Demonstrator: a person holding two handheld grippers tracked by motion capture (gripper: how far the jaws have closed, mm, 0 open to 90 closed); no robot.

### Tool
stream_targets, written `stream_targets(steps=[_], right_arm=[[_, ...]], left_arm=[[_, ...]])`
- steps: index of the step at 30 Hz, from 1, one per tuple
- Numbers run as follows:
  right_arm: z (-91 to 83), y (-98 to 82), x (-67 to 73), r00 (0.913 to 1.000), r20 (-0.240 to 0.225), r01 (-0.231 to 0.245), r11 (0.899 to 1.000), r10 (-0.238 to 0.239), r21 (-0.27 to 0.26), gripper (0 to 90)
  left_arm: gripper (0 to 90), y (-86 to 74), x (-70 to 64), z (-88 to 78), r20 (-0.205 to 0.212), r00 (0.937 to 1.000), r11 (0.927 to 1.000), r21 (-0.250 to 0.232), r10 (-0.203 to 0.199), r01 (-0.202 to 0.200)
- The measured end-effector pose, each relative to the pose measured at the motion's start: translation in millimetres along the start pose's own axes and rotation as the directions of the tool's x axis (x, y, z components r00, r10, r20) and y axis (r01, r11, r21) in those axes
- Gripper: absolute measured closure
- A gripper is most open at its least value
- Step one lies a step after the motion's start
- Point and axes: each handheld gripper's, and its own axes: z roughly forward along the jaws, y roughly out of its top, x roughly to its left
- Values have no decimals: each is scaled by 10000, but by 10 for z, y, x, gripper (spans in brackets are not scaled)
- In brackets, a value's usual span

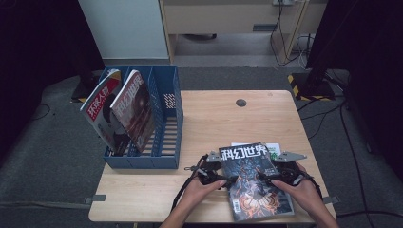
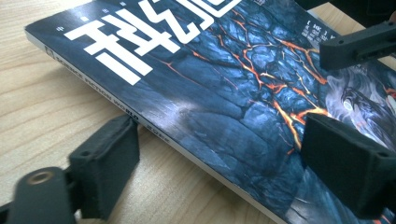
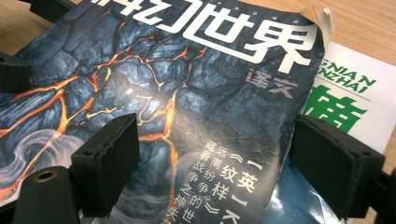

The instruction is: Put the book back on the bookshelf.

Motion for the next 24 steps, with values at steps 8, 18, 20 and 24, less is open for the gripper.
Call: stream_targets(steps=[8,18,20,24], right_arm=[[6,13,8,10000,-23,-4,10000,5,78,159],[10,34,0,9999,12,-122,9996,122,254,159],[9,36,-5,9999,-26,-154,9995,155,288,158],[14,41,-5,9998,-4,-179,9994,180,300,159]], left_arm=[[275,103,-20,-107,96,9999,9993,-373,-102,105],[414,236,-9,-114,386,9989,9986,-459,-247,265],[429,275,-18,-90,562,9977,9978,-528,-380,410],[437,398,-82,-42,632,9977,9976,-621,-265,304]])
